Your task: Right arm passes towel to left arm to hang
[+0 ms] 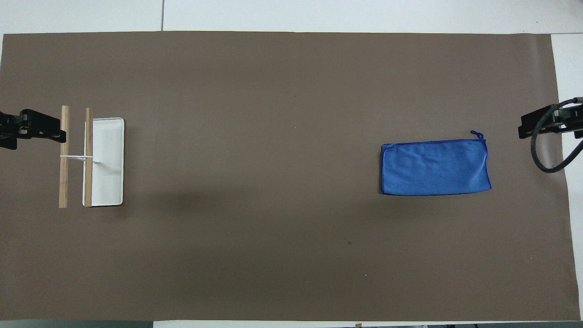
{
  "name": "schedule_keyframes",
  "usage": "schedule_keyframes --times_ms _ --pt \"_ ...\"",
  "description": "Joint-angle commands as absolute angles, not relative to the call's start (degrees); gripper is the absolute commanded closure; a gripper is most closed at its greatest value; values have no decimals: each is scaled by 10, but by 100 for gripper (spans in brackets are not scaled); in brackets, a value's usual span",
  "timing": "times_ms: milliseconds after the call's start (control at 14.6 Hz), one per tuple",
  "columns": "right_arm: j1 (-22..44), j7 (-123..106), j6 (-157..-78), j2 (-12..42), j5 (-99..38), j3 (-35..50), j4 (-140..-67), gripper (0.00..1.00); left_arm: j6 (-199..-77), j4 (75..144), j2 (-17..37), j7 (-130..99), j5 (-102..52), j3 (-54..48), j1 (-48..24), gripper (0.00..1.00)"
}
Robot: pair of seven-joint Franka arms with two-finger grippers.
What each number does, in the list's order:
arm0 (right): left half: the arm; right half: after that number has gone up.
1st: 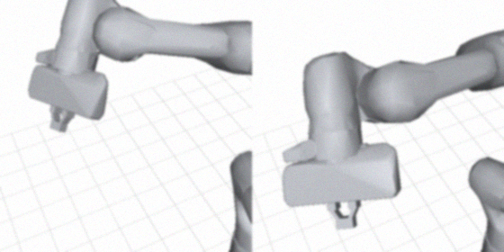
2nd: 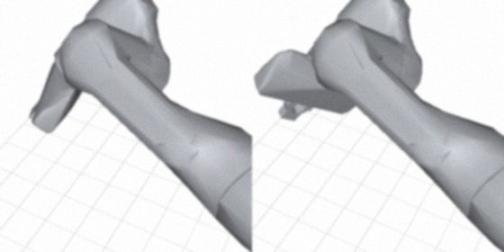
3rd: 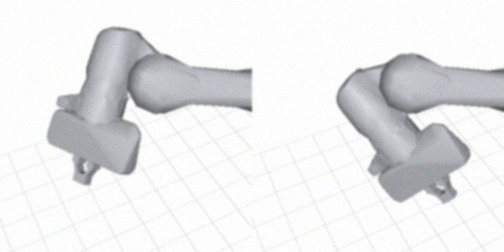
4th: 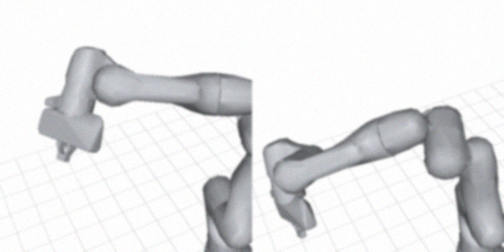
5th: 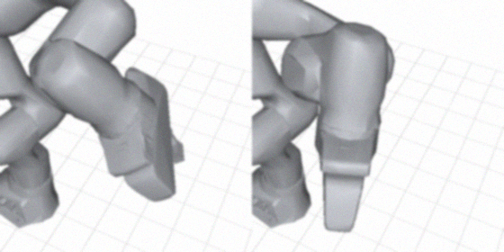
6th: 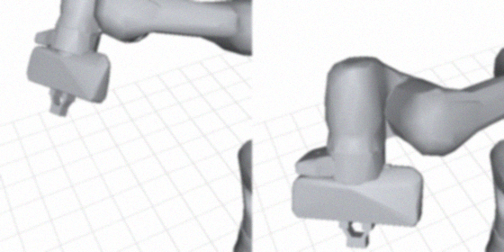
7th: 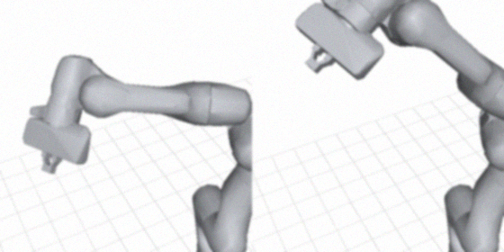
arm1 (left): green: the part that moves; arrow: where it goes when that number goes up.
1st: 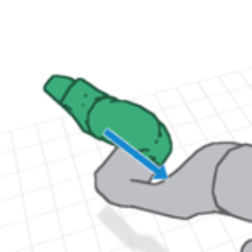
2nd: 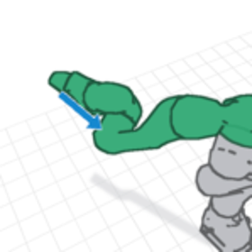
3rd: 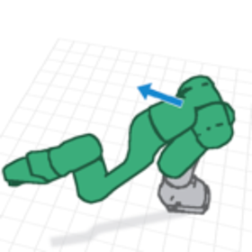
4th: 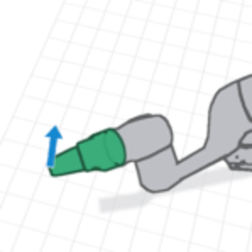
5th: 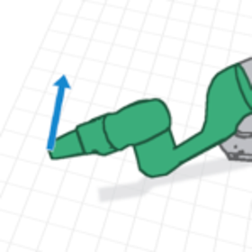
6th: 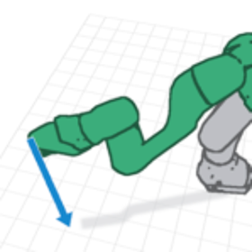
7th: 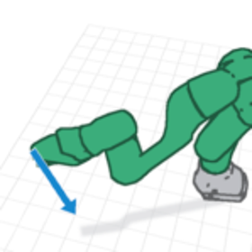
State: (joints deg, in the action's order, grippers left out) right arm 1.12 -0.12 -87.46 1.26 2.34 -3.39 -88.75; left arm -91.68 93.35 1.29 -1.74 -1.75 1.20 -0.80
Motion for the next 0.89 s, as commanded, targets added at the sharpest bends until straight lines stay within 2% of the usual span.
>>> schedule_keyframes --times_ms 0,821 --pt "11 -5 -884 8 31 -30 -896 0 -919 953 -4 -15 -9 11 -6 0" --pt "7 7 -884 7 24 -30 -897 0 -919 953 -4 -15 -9 11 -6 0"
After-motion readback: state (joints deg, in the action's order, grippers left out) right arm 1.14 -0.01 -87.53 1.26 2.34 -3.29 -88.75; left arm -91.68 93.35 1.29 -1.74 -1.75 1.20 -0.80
